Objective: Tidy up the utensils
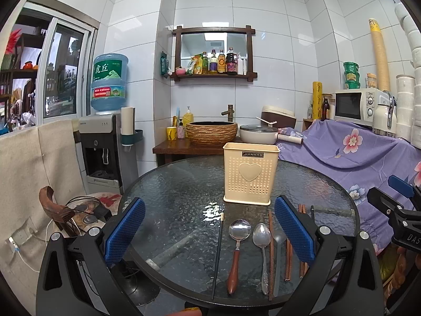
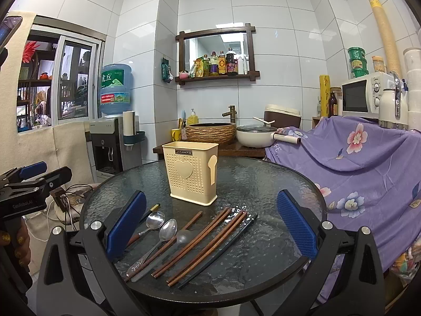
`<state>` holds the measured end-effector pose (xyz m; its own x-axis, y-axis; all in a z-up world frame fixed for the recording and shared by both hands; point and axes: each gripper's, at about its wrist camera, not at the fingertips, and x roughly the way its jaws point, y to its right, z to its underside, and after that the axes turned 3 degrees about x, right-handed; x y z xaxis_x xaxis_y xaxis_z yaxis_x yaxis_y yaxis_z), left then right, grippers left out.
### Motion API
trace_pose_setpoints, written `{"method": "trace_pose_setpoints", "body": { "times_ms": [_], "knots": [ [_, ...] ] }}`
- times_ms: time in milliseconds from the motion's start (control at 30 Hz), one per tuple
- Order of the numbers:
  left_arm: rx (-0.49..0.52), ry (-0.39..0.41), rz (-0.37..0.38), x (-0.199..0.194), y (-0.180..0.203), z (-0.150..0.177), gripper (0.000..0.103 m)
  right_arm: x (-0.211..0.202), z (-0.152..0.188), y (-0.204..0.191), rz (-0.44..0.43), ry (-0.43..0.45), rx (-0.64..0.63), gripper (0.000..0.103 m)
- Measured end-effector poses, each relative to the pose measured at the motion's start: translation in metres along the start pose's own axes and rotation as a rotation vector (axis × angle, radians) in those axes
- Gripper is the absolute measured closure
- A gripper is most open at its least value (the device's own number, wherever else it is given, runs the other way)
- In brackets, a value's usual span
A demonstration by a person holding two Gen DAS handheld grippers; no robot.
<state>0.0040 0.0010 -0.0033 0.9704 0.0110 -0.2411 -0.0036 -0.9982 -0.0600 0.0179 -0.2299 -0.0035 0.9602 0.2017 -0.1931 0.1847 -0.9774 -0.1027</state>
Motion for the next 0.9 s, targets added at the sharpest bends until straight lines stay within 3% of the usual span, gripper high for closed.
{"method": "trace_pose_setpoints", "body": {
  "times_ms": [900],
  "knots": [
    [-0.005, -0.015, 0.002, 0.0033, -0.0043, 0.0055, 0.006, 0.0027, 0.0031, -0.0007, 0.0, -0.017, 0.005, 0.005]
  ]
}}
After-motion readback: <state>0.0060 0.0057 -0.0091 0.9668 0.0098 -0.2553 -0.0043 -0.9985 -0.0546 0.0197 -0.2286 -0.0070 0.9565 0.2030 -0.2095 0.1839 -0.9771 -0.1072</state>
